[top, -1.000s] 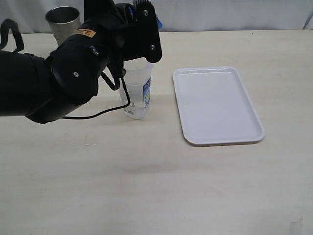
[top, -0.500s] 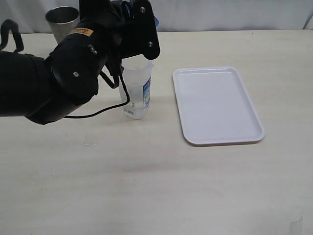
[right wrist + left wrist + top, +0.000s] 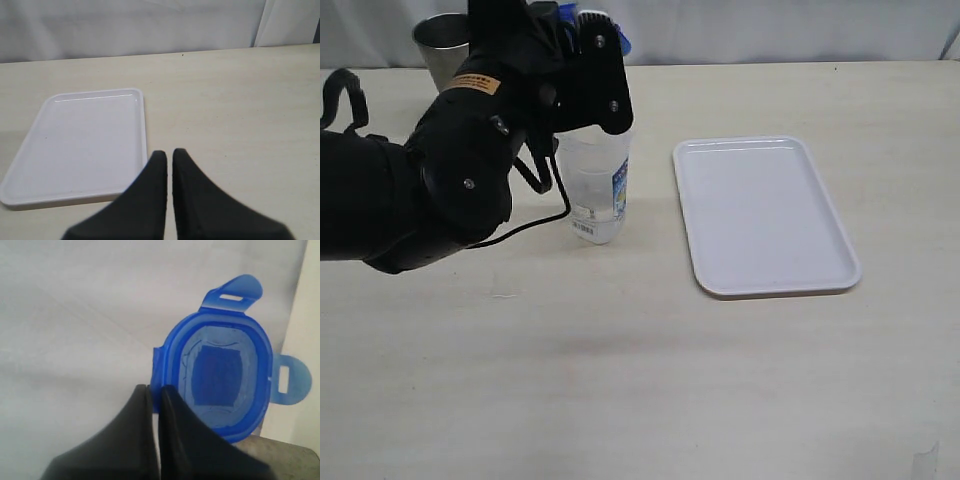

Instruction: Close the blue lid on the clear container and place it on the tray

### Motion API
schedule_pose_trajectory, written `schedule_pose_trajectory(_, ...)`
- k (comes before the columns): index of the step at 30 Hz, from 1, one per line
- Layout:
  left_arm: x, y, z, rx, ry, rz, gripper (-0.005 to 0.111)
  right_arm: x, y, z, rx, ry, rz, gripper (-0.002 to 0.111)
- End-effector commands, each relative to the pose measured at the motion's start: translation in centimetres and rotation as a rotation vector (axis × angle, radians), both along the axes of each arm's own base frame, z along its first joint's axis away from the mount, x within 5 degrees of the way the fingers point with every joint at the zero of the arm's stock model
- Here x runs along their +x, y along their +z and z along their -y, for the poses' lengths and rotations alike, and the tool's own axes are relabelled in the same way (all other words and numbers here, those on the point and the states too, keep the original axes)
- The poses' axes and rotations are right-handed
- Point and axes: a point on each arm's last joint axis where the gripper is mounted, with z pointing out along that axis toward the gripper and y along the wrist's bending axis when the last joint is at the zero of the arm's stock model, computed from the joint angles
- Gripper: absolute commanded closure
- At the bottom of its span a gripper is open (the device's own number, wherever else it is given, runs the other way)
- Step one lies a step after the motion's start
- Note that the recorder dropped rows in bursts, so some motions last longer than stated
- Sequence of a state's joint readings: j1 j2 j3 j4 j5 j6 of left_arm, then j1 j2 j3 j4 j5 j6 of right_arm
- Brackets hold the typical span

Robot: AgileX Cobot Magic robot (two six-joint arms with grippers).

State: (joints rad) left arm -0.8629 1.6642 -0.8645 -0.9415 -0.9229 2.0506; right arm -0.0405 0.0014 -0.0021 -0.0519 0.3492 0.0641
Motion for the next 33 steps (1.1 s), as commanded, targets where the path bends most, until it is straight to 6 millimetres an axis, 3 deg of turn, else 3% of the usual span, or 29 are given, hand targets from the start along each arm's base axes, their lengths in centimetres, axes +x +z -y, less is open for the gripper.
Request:
schedule_pose_trajectory(1,0.0,0.6,-0.3,-0.057,0.020,0.047,0.107,0.0,0.0,0.0,-0.017,-0.002,0.001,0.104)
schedule_pose_trajectory(14,2.0,-0.4,-1.9,-0.105,-0.015,-0.061,0.107,0.0,0.0,0.0,-0.017,-0.002,0.001,0.104)
schedule_pose_trajectory(17,1.8,-0.9,-1.3,-0.084,-0.070,-0.121,0.107,0.0,0.0,0.0,-0.017,-0.002,0.001,0.104)
schedule_pose_trajectory(22,1.7,-1.1,-1.6,-0.118,-0.023,-0.142,0.107,0.0,0.0,0.0,-0.017,-0.002,0.001,0.104)
schedule_pose_trajectory(29,-0.2,-0.9,0.7,-0.044,-0.090,-0.110,0.107,0.0,0.0,0.0,-0.017,-0.002,0.001,0.104)
schedule_pose_trajectory(33,-0.2,-1.0,0.5,-0.038,-0.055,-0.118,0.107,0.0,0.0,0.0,-0.017,-0.002,0.001,0.104)
